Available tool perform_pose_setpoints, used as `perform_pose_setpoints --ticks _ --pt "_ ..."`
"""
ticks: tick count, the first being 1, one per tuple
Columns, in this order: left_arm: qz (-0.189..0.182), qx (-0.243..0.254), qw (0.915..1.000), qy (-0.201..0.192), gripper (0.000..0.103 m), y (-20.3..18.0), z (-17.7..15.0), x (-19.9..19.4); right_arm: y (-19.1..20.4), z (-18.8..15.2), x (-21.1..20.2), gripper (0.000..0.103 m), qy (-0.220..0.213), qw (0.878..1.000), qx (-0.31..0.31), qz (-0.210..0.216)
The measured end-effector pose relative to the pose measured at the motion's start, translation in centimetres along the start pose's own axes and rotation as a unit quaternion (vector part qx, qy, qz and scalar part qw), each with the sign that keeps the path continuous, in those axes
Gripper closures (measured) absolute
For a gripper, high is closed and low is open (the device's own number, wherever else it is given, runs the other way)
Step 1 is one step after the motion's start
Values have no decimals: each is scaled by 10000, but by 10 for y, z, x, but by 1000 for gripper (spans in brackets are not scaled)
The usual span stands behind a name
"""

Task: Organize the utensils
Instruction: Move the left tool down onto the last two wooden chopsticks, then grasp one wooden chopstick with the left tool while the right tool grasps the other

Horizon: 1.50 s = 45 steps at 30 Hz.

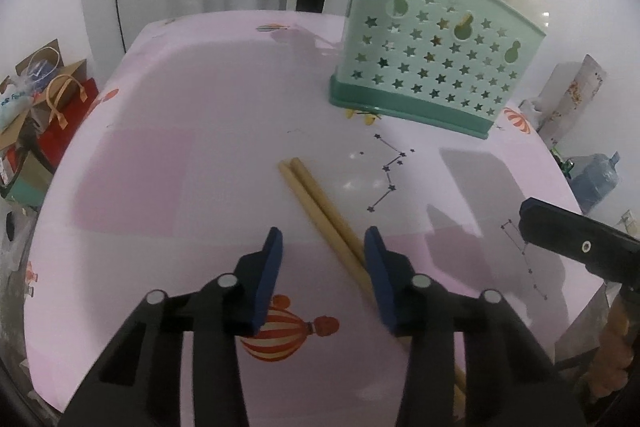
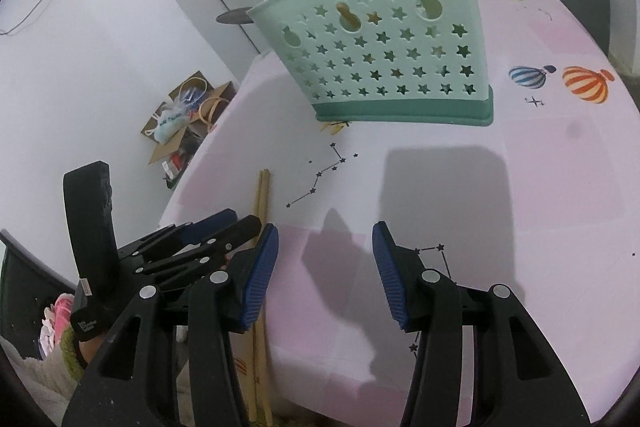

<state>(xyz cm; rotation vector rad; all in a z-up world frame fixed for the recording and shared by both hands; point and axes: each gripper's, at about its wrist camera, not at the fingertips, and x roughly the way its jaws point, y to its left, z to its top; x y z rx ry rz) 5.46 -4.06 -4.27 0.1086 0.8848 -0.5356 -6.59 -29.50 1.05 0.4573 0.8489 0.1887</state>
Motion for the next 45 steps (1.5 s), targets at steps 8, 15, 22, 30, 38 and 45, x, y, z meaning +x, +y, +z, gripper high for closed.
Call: perform_pose_setpoints --ticks 8,15,22,30,38,45 --pt "160 127 9998 -37 83 4 -2 1 -1 -7 1 56 116 9999 10 -8" --pt "378 21 9993 -80 90 16 0 2 16 -12 20 59 503 9980 -341 181" --pt "533 -187 9984 -98 96 35 6 4 37 -15 49 72 871 9920 -902 162" --pt "511 -332 9981 -116 97 43 6 3 72 -19 64 85 869 9745 -2042 -320" --pt "345 -555 9979 51 97 40 6 1 61 -12 66 98 745 9722 -2111 -687" --pt "-97 -767 9961 419 97 26 4 1 24 -5 45 98 670 9774 -1720 -1033"
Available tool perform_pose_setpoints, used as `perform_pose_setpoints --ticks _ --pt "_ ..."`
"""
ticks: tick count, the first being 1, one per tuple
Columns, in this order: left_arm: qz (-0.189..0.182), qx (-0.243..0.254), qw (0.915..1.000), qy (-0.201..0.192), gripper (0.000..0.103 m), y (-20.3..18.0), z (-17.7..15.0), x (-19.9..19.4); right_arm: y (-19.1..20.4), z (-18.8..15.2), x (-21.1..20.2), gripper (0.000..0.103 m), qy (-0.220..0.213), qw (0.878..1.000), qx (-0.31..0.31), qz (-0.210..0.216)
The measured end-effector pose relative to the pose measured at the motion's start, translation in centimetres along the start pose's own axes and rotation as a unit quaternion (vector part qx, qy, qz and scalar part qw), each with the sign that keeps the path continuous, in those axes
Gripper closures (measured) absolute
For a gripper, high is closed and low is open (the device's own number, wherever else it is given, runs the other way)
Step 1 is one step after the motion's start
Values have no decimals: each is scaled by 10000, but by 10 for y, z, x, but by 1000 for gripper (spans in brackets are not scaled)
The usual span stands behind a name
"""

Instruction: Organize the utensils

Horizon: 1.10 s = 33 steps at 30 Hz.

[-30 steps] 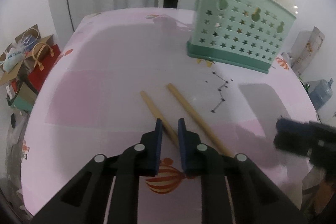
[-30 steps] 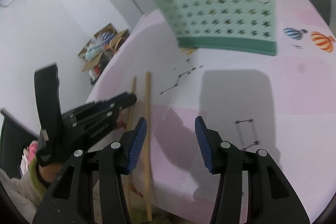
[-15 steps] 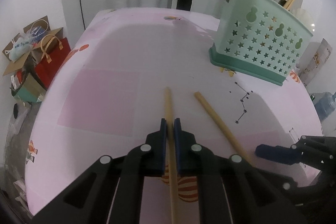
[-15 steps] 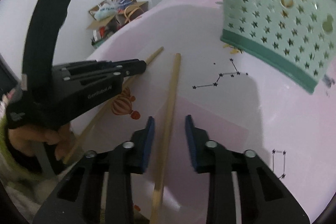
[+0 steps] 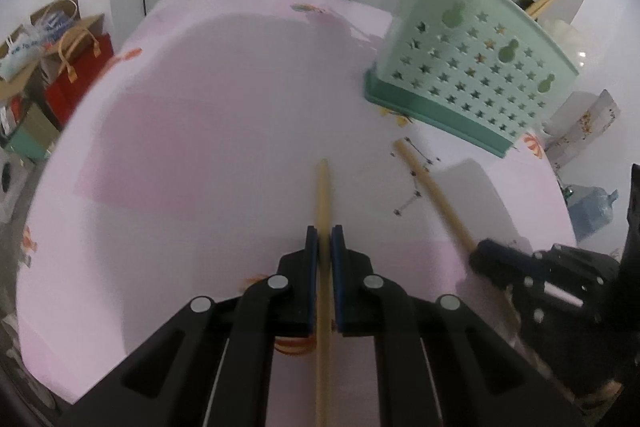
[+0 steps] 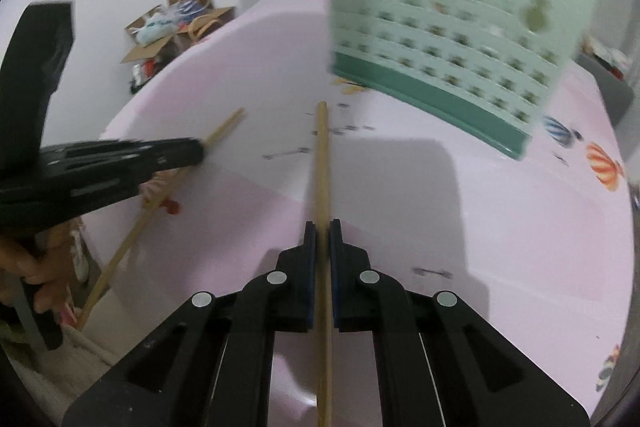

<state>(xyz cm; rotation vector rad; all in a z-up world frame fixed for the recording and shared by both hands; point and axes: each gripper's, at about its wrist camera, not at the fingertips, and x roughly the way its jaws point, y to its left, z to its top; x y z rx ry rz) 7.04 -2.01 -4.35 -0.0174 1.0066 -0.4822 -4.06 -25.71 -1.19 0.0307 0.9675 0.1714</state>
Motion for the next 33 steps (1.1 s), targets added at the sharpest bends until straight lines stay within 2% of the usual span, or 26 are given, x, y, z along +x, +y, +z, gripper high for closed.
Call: perform_pose_setpoints --ticks 4,9,14,23,29,33 --pt "-142 -74 9997 177 96 -4 1 2 -21 -7 -8 98 48 9997 225 -28" --pt "-95 77 9997 204 89 -8 4 3 -21 -6 -7 97 65 9994 302 151" --pt "81 349 9992 175 87 -15 7 6 -21 2 -9 90 8 9995 255 164" --pt "449 890 9950 -18 87 -26 7 10 -18 15 5 90 -19 9996 295 40" --pt "536 997 9935 -134 87 -28 5 10 -12 19 12 97 -103 9995 262 -165" --pt "671 1133 9911 -211 87 -33 3 12 -13 16 12 98 -120 9993 277 -216"
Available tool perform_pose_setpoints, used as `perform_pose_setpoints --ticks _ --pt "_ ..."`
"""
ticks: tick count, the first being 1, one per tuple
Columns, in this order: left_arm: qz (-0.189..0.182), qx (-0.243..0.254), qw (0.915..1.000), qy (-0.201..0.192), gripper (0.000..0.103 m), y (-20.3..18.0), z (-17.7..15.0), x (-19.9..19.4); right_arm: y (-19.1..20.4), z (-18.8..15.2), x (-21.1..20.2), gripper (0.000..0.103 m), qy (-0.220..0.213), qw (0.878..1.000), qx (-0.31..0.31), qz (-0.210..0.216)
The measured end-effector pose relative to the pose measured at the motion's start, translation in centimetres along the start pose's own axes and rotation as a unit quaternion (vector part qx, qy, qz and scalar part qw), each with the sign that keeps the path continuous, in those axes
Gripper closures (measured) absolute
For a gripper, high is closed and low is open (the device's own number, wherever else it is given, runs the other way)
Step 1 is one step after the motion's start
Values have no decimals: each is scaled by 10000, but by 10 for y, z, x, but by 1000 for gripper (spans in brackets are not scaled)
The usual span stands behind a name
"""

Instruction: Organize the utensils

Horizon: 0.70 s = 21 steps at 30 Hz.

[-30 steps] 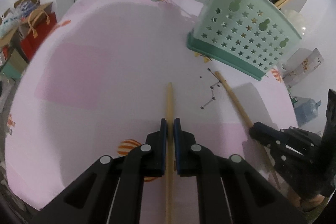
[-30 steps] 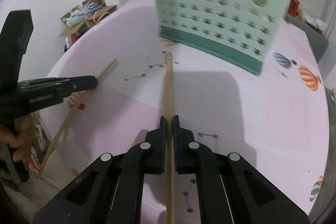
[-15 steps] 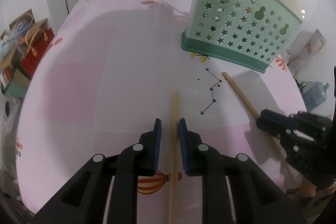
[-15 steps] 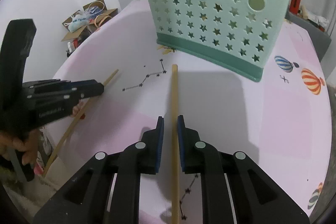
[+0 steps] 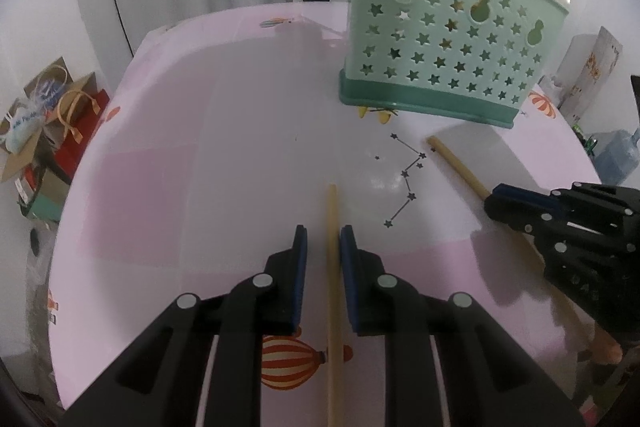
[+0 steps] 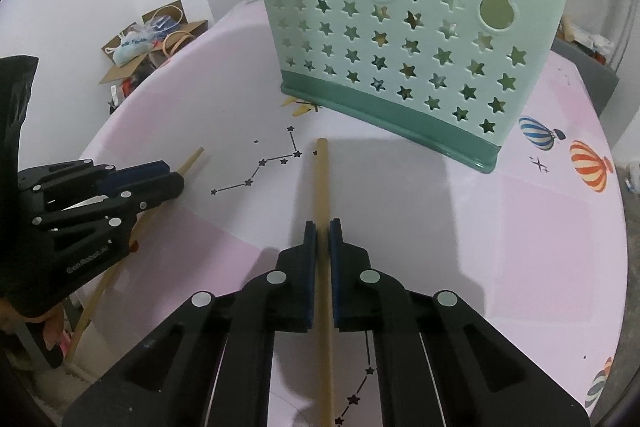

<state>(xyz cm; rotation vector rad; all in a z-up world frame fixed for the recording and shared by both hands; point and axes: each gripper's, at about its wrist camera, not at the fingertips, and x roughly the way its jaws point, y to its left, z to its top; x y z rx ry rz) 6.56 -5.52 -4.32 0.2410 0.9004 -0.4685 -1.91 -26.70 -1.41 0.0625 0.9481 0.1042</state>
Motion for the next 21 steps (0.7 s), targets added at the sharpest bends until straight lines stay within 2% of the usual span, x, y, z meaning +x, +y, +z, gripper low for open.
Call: perform_pose_setpoints --ticks 6,21 --pt "163 183 9997 -77 90 -7 -4 -1 -6 -8 -7 98 11 10000 80 -27" --pt "316 348 9988 -132 91 -14 -5 0 -9 -9 -9 98 23 9999 153 16"
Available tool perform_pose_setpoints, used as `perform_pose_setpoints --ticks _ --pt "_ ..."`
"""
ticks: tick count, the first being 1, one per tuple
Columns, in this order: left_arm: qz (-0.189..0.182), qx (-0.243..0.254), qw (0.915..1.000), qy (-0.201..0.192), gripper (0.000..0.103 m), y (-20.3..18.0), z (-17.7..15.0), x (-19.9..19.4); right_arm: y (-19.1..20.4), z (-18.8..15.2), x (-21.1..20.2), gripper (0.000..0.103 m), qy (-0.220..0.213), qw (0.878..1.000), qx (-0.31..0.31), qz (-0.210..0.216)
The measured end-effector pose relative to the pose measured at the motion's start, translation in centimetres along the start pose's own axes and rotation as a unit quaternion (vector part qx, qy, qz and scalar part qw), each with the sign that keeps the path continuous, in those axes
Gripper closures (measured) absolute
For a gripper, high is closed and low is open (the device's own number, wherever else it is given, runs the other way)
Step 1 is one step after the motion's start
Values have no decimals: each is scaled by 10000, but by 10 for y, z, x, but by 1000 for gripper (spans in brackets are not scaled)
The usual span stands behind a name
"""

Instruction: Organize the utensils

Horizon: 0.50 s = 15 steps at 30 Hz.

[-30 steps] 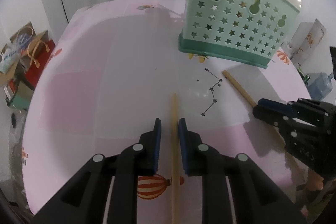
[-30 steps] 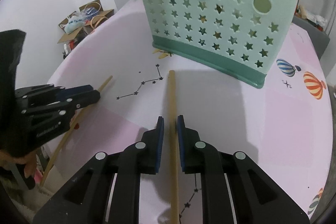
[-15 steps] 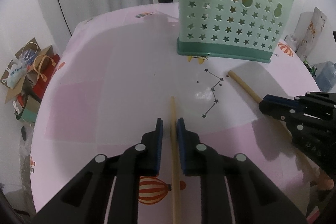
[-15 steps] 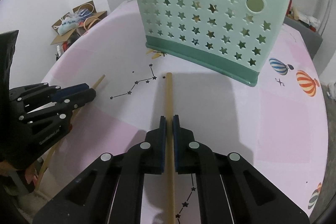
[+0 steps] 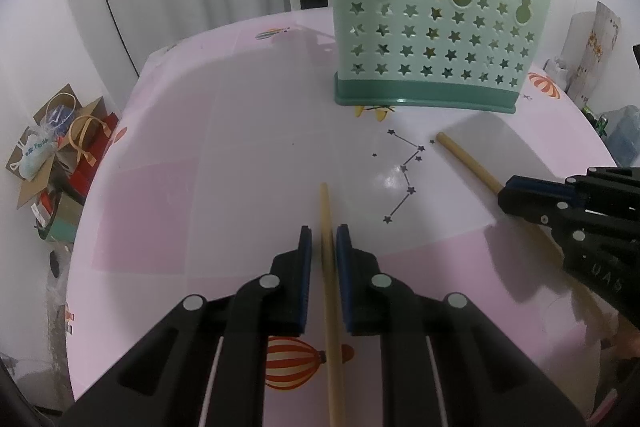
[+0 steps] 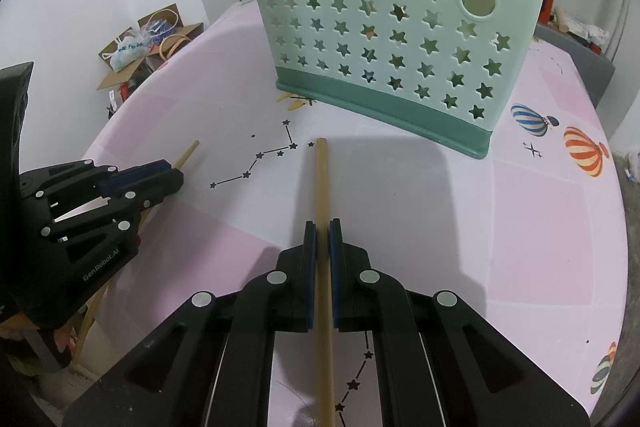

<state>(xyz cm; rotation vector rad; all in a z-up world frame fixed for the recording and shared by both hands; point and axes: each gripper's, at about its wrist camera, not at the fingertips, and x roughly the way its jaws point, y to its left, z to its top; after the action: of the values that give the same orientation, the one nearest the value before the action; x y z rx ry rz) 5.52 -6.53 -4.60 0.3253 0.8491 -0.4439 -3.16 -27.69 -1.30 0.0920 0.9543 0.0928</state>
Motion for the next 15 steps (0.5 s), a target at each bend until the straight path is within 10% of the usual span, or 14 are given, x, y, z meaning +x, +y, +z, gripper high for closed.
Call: perform_pose_setpoints --ticks 15 --pt "18 10 10000 -5 91 -1 0 0 1 0 -1 98 0 10000 12 3"
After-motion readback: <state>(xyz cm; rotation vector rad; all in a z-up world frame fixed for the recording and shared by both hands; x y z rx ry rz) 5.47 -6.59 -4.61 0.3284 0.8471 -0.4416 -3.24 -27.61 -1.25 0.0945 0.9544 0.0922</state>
